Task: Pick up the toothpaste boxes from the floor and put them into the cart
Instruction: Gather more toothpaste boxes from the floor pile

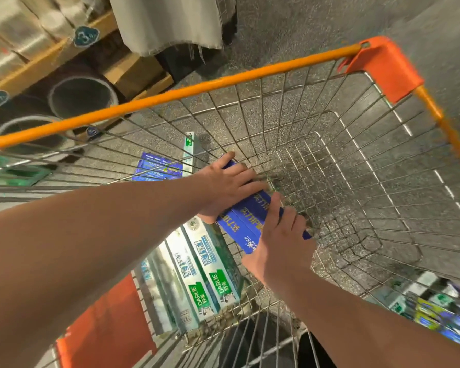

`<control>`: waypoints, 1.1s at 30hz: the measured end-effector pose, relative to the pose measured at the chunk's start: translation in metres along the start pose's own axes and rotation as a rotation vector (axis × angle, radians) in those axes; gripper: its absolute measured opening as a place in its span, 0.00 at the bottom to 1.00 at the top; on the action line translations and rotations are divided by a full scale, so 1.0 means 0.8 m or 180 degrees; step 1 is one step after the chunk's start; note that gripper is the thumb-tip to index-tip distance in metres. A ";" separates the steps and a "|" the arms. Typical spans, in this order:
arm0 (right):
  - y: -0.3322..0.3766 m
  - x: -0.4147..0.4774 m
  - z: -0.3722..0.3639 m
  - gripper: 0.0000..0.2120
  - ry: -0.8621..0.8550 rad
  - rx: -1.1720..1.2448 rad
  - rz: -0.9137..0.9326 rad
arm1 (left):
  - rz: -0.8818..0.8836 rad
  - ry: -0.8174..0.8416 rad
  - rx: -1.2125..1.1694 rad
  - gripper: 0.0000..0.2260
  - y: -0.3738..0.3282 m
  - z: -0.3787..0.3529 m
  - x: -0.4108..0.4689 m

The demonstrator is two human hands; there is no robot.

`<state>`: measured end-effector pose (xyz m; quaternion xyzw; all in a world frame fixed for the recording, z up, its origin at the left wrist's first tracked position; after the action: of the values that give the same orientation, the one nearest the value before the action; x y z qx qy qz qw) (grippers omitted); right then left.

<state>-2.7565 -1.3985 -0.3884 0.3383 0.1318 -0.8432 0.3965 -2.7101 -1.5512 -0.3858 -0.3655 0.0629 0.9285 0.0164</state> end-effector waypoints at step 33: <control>-0.097 -0.083 -0.056 0.73 0.0314 0.0594 0.0173 | -0.1148 -0.0402 -0.0031 0.53 -0.116 0.037 0.029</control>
<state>-2.7641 -1.2878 -0.3806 0.4183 0.0628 -0.8230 0.3791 -2.7404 -1.4554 -0.3899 -0.3119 -0.0093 0.9319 0.1847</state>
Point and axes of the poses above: each hand's wrist, its own x-axis towards the middle knuckle, its own z-axis out of the back of the hand, y = z × x, the point moved 5 cm from there along x, towards the middle knuckle, and after that the axes turned 8 degrees about y, right-handed, at the moved point
